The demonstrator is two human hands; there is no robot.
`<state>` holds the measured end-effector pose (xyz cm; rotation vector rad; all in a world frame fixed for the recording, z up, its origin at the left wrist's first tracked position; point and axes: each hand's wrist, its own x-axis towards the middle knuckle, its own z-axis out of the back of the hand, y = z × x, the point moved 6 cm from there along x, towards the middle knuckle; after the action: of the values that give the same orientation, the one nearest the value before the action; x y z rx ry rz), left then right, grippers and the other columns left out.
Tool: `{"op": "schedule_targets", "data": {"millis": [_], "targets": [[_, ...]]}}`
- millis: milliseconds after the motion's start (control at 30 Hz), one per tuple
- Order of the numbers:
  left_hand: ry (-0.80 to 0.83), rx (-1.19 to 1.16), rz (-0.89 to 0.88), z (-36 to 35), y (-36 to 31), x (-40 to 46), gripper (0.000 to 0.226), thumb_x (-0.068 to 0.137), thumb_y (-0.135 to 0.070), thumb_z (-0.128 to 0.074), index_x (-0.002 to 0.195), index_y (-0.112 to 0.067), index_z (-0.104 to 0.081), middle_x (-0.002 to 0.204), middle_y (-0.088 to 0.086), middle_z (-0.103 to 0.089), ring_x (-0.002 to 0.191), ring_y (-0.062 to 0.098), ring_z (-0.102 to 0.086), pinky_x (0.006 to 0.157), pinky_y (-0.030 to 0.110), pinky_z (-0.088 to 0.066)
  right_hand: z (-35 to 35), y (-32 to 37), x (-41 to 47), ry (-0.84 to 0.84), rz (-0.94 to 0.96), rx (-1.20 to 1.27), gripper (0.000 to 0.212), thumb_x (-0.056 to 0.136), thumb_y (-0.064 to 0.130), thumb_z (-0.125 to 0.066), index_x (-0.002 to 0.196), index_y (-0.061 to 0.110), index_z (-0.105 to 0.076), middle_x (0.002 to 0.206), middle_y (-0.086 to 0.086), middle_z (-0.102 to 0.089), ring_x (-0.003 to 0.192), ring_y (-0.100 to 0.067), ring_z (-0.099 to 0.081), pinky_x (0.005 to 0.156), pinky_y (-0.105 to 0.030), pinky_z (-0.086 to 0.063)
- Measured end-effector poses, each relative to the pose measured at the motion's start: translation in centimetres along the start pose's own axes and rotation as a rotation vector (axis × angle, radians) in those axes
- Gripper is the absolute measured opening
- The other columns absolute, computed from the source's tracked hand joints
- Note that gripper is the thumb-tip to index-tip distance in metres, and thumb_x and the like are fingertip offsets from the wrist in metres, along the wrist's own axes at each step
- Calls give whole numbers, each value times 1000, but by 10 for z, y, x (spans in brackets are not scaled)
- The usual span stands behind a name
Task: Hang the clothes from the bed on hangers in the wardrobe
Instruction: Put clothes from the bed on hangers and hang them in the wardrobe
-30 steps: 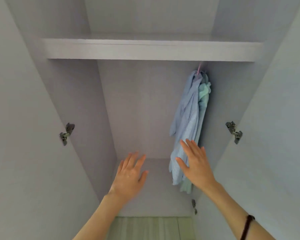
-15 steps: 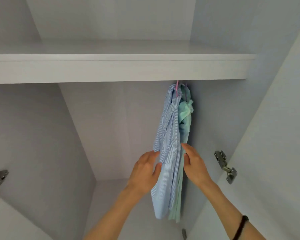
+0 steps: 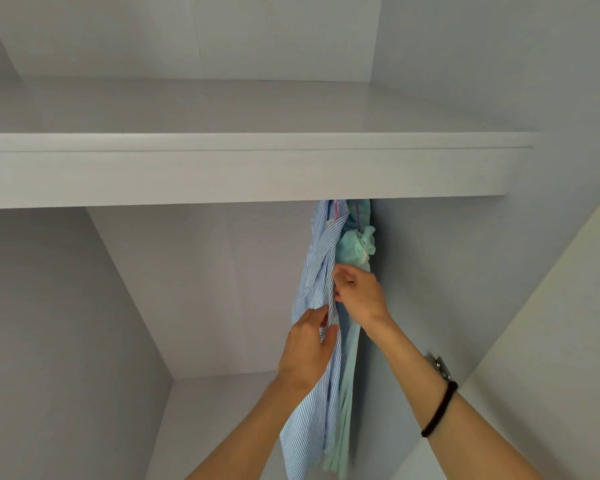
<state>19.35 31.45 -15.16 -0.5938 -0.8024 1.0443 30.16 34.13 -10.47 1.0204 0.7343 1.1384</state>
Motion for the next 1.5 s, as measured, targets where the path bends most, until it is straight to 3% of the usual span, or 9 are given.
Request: {"op": "schedule_targets", "data": {"millis": [67, 167, 400, 667, 800, 967, 1300, 1400, 1500], "targets": [[-8, -5, -21, 1, 2, -1, 21, 93, -13, -54, 112, -6, -59, 104, 5, -60, 87, 10, -56, 79, 15, -47, -4, 6, 10, -19, 4, -88, 19, 94, 20, -48, 89, 9, -63, 83, -4, -64, 83, -19, -60, 75, -27, -50], [-20, 6, -52, 4, 2, -2, 22, 92, -17, -56, 111, -6, -59, 102, 5, -60, 88, 13, -58, 79, 20, -49, -9, 13, 24, -71, -8, -222, 27, 94, 19, -49, 68, 11, -48, 61, 3, -47, 69, -18, -49, 52, -24, -32], [-50, 93, -61, 11, 6, -4, 28, 90, -35, -57, 87, -8, -62, 86, 4, -66, 80, 16, -61, 72, 30, -49, -18, 23, 31, -135, 46, -193, 13, 96, 12, -42, 86, 6, -48, 69, 0, -48, 67, -16, -46, 52, -24, -28], [-66, 95, -100, 34, 8, -12, 67, 76, -69, -38, 108, -18, -68, 104, -3, -69, 93, 13, -63, 82, 23, -48, 5, 33, 27, -208, 88, -22, 21, 96, 8, -39, 76, 11, -45, 64, 2, -41, 57, -8, -37, 63, -25, -35], [-135, 167, -26, 70, 44, -14, 41, 85, -46, -55, 107, -14, -68, 105, 1, -67, 98, 18, -62, 85, 21, -43, 8, 23, 9, -138, 142, -106, 18, 97, 7, -39, 85, 2, -51, 64, 2, -41, 55, -8, -35, 59, -26, -33], [-190, 225, 38, 115, 73, -2, 29, 88, -18, -62, 114, -5, -62, 112, 12, -62, 102, 30, -60, 89, 31, -44, 3, 36, -4, -197, 302, -289, 18, 96, 11, -44, 79, 11, -49, 60, 6, -46, 53, -5, -41, 48, -22, -31], [-195, 328, 270, 169, 106, 2, 53, 94, -6, -43, 144, -7, -26, 150, 14, -26, 137, 32, -25, 110, 46, -25, -24, 1, -25, 38, 287, -273, 26, 86, 13, -62, 64, 24, -55, 59, 7, -56, 55, -5, -48, 56, -18, -39], [-157, 358, 260, 189, 119, -6, 60, 96, -42, -34, 148, -19, -14, 155, 8, -12, 142, 29, -11, 111, 50, -16, -29, 7, -30, 98, 328, -274, 35, 81, 13, -66, 55, 33, -53, 52, 10, -56, 52, -2, -49, 53, -13, -37], [-38, 384, 177, 207, 132, -25, 95, 63, -90, -2, 142, -37, -8, 153, -4, -19, 142, 24, -12, 113, 51, -11, -34, 16, -34, 149, 348, -180, 39, 78, 6, -67, 51, 31, -54, 46, 13, -52, 48, -1, -44, 51, -12, -34]]}}
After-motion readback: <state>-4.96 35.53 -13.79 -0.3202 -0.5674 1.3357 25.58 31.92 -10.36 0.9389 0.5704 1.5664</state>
